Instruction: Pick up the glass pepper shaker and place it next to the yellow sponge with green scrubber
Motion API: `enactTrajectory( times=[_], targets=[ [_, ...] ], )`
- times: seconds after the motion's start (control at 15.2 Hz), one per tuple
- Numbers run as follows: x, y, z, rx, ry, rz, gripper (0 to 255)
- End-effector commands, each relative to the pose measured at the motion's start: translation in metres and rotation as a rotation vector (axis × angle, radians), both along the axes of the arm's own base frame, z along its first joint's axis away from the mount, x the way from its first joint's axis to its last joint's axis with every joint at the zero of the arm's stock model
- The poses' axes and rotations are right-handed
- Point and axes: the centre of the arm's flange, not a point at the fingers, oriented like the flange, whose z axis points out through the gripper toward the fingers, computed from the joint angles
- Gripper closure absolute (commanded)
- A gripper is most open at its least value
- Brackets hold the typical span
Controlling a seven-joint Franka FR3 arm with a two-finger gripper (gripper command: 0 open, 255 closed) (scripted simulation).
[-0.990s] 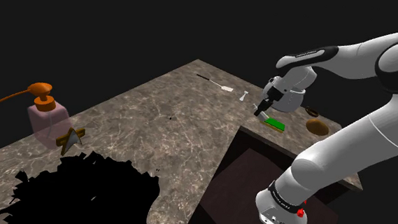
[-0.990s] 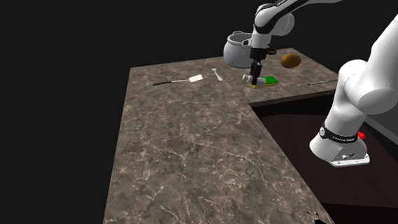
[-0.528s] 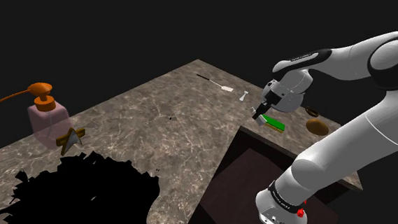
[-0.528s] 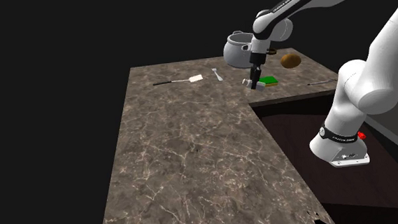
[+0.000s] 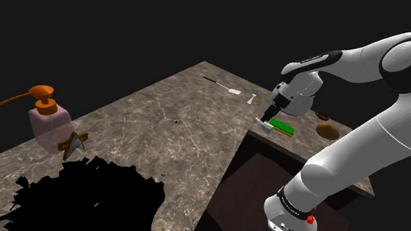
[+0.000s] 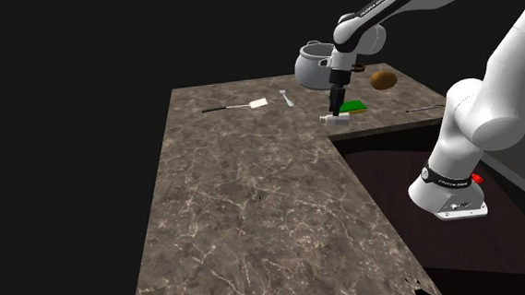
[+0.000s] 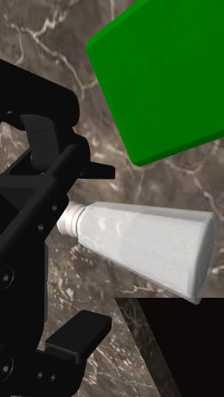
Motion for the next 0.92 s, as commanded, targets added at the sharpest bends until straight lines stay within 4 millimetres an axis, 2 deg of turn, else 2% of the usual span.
enactTrajectory(
  times=[0.0,0.07,0.33,0.86],
  targets=[
    [0.0,0.0,0.0,0.0,0.0,0.0,0],
    [0.0,0.0,0.0,0.0,0.0,0.0,0],
    [-0.005,-0.017,0.047,0.0,0.0,0.0,0],
    [-0.005,-0.017,0.047,0.0,0.0,0.0,0]
  ],
)
